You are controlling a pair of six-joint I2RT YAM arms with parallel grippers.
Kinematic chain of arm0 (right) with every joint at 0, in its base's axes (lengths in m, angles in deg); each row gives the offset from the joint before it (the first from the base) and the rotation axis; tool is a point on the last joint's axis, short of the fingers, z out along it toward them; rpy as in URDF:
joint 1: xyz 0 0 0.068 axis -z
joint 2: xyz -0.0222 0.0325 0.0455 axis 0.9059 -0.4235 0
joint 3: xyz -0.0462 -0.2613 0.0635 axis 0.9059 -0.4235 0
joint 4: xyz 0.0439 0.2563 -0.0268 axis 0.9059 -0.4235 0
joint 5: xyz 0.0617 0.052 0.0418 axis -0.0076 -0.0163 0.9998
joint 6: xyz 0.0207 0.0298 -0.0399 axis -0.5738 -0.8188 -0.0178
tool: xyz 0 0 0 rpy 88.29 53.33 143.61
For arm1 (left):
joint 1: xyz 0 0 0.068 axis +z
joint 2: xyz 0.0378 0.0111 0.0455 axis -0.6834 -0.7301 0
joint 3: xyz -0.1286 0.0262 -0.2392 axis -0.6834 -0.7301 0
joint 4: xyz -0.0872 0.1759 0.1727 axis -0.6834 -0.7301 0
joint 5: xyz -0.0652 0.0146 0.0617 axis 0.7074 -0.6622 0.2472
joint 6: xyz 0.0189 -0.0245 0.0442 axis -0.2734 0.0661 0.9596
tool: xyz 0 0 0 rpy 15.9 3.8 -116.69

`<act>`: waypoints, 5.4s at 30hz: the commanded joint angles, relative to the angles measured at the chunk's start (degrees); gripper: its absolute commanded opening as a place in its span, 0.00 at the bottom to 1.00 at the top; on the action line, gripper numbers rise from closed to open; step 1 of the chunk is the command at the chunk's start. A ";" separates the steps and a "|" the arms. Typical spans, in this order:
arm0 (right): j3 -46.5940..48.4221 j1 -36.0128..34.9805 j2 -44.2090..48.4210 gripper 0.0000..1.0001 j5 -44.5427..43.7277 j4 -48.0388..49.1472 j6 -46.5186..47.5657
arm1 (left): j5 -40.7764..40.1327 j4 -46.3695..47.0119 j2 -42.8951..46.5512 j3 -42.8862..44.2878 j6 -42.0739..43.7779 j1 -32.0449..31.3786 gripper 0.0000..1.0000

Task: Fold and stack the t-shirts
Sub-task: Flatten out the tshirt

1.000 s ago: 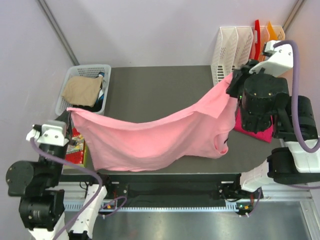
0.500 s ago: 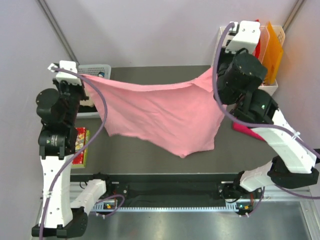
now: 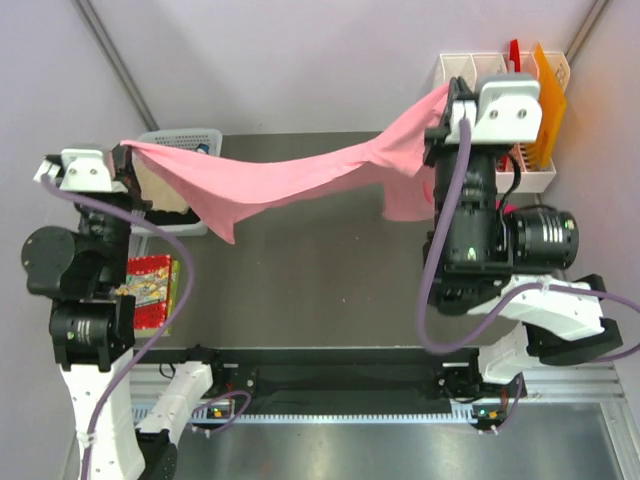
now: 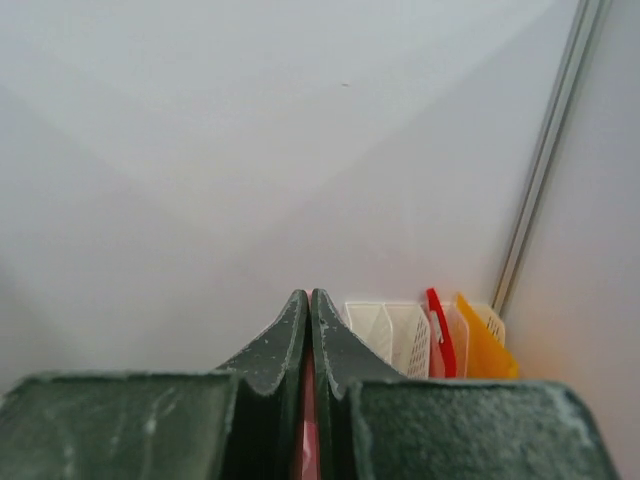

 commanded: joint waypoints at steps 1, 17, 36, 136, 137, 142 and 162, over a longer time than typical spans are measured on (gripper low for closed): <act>5.90 -11.40 -3.47 0.00 10.26 33.32 35.68 | 1.21 1.44 2.41 6.21 0.92 0.09 0.00; -1.30 10.48 6.40 0.00 -2.61 13.62 16.01 | -1.25 6.34 1.98 -6.75 2.16 0.09 0.00; -34.85 66.71 -11.93 0.00 22.15 -48.25 -86.47 | -7.75 30.87 -34.07 -34.65 10.33 0.35 0.00; 9.32 -27.70 -5.86 0.00 11.62 44.93 53.72 | 2.70 -17.11 15.41 9.57 3.91 0.35 0.00; 10.82 -23.08 -5.94 0.00 9.86 44.93 53.46 | 2.70 -17.02 16.20 5.64 4.17 0.35 0.00; 5.84 -3.89 -1.66 0.00 -1.39 44.58 45.84 | -0.28 -15.18 19.73 -3.80 5.41 0.35 0.00; -59.37 23.64 25.17 0.00 -22.41 18.03 -15.88 | -0.29 -4.02 14.37 -26.57 5.41 0.35 0.00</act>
